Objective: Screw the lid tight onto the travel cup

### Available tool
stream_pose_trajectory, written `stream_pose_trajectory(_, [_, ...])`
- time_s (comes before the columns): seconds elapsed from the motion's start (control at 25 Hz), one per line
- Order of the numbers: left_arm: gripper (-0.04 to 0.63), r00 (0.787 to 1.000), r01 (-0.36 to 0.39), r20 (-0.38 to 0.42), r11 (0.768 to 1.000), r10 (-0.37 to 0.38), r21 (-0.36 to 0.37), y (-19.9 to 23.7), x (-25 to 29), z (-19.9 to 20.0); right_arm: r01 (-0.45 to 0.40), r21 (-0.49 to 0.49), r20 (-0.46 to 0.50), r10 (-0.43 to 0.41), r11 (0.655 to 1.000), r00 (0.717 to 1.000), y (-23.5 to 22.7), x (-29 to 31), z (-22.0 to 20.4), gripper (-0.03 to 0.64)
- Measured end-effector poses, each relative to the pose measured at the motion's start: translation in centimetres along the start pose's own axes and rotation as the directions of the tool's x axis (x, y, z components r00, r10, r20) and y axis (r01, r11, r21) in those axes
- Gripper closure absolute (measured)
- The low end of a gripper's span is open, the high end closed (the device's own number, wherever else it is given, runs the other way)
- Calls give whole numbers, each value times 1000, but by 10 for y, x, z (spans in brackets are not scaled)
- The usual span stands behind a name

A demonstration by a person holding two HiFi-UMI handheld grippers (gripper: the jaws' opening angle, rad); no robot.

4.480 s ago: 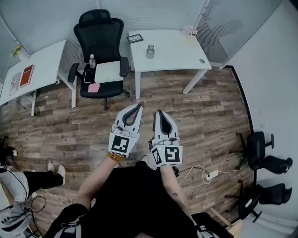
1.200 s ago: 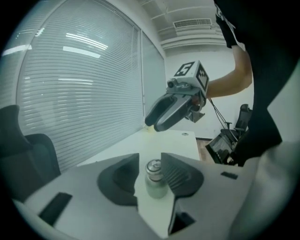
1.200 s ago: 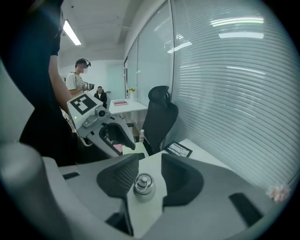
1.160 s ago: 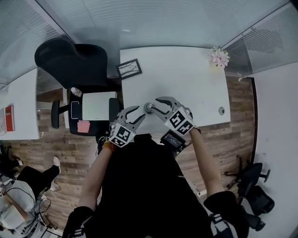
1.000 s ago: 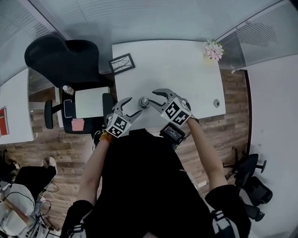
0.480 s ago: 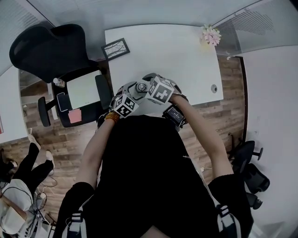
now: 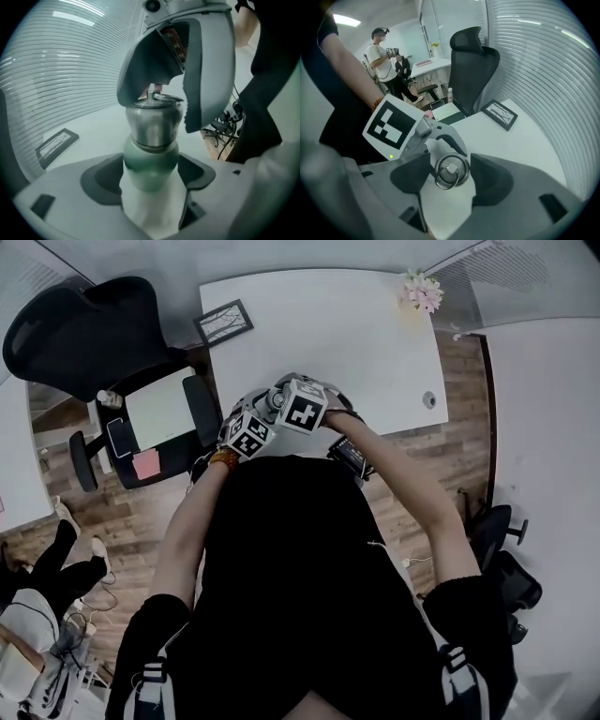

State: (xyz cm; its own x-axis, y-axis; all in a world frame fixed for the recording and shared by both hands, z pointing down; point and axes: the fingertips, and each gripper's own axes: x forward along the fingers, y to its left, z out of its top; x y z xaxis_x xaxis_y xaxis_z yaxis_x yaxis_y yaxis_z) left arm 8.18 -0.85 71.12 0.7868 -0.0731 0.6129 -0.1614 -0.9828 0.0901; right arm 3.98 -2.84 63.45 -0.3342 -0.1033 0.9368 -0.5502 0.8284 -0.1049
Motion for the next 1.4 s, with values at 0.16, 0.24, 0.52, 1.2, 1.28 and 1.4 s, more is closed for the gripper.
stream_pose_trajectory(0.16, [233, 1000, 0, 12, 1000, 1, -13, 0, 2, -1, -8, -75, -47, 4, 997, 999, -1, 3, -2, 373])
stream_pose_trajectory(0.24, [235, 1000, -4, 18, 1000, 5, -17, -1, 2, -1, -21, -93, -55, 16, 995, 998, 0, 3, -3, 375])
stream_pose_trajectory(0.52, [236, 1000, 6, 26, 1000, -6, -16, -1, 4, 1, -63, -167, -31, 59, 984, 998, 3, -1, -7, 380])
stream_pose_trajectory(1.2, [236, 999, 43, 4, 999, -43, -24, 0, 3, -3, 4, -701, -36, -41, 713, 999, 18, 0, -17, 378])
stream_pose_trajectory(1.28, [236, 999, 45, -1, 999, -45, -22, 0, 4, -3, -2, -511, 12, 9, 860, 1000, 15, -5, -10, 319])
stream_pose_trajectory(1.4, [236, 999, 44, -4, 999, -44, -18, 0, 4, -3, -56, -114, 65, 64, 992, 996, 5, -11, -1, 302])
